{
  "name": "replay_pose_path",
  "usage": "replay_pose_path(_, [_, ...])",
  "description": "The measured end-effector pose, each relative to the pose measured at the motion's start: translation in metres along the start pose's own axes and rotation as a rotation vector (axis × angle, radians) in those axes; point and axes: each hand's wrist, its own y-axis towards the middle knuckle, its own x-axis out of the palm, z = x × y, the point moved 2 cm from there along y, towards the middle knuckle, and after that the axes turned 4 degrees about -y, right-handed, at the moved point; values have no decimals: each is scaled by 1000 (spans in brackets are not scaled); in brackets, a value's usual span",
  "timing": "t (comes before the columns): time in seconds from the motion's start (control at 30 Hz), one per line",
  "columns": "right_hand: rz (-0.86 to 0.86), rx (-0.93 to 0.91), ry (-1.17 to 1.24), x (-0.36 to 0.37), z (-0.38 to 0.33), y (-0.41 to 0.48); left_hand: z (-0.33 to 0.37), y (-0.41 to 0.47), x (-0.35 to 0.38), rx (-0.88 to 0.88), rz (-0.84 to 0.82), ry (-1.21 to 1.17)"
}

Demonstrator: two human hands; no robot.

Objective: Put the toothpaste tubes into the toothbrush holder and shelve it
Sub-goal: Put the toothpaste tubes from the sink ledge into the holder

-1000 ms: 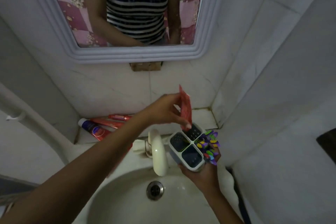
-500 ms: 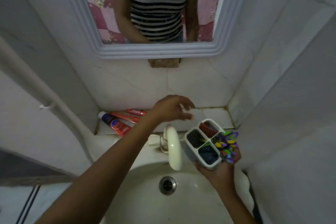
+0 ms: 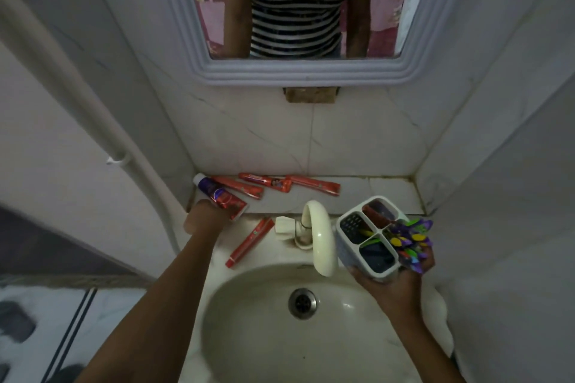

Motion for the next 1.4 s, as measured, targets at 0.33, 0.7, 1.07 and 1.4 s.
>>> replay_pose_path(0.33, [-22,84,65,-1,-5,-1,19,-37,-37,191,147,-189])
replay_pose_path(0.7, [-93,202,179,3,-8,-1,145,-187,-107,1155,305,122])
replay_pose_path(1.07, [-100,269,218,1,-6,2,202,-189,29,1222,-323,587])
replay_pose_path(1.4, [-111,197,173,-3,-3,5,95,-27,6,879,-211,894])
